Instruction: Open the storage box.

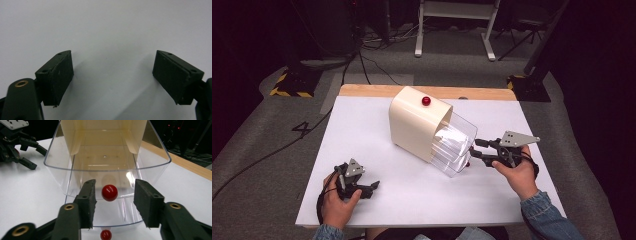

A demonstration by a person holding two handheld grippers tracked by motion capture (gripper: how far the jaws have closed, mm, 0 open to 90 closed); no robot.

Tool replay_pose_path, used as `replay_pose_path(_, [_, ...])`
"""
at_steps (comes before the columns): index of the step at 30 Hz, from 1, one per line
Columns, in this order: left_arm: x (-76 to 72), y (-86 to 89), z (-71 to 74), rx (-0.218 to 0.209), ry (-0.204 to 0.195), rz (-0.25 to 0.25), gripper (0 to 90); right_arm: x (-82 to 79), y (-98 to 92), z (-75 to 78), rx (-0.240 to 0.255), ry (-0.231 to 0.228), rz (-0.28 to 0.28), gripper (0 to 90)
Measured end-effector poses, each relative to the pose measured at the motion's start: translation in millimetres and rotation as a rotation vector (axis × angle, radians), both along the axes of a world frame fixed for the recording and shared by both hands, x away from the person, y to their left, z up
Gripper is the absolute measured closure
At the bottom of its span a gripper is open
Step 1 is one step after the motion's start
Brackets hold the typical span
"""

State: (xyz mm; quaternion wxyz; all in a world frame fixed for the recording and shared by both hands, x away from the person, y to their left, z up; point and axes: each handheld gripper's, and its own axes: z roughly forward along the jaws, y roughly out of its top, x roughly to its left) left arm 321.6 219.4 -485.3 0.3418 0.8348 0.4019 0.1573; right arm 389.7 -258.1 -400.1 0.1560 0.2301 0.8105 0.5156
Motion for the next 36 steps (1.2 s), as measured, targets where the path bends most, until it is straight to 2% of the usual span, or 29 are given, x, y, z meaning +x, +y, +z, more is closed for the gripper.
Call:
replay_pose_path(9, [0.0,0.0,0.0,0.0,0.0,0.0,17.3,-12.0,-17.1,0.4,-0.023,0.008,-0.017,45.7])
replay_pose_path(13, [0.1,0.0,0.0,-0.001,0.001,0.0,17.2,-22.5,-35.3,-1.5,-0.044,0.031,-0.043,41.2])
replay_pose_path(16, [0.1,0.1,0.0,-0.001,0.001,0.0,17.2,-26.5,-41.9,-3.3,-0.054,0.048,-0.054,39.0])
replay_pose_path(17, [0.1,0.0,0.0,-0.002,0.001,0.001,17.3,-31.6,-51.5,-7.3,-0.073,0.069,-0.068,37.4])
replay_pose_path(22, [0.2,0.1,-0.1,-0.004,0.003,0.002,17.2,-38.3,-67.0,-17.1,-0.113,0.107,-0.105,31.4])
replay_pose_path(24, [0.2,-0.1,-0.1,-0.007,0.005,0.004,17.2,-40.2,-72.4,-22.3,-0.127,0.141,-0.122,28.0])
replay_pose_path(30, [0.2,0.0,-0.1,-0.006,0.006,0.004,17.2,-42.9,-86.2,-34.0,-0.172,0.167,-0.147,25.1])
replay_pose_path(34, [0.2,0.0,-0.1,-0.007,0.006,0.004,17.2,-43.4,-98.0,-47.3,-0.239,0.176,-0.159,16.1])
replay_pose_path(36, [0.1,-0.1,-0.1,-0.006,0.005,0.005,17.2,-42.6,-101.9,-55.2,-0.273,0.172,-0.172,15.8])
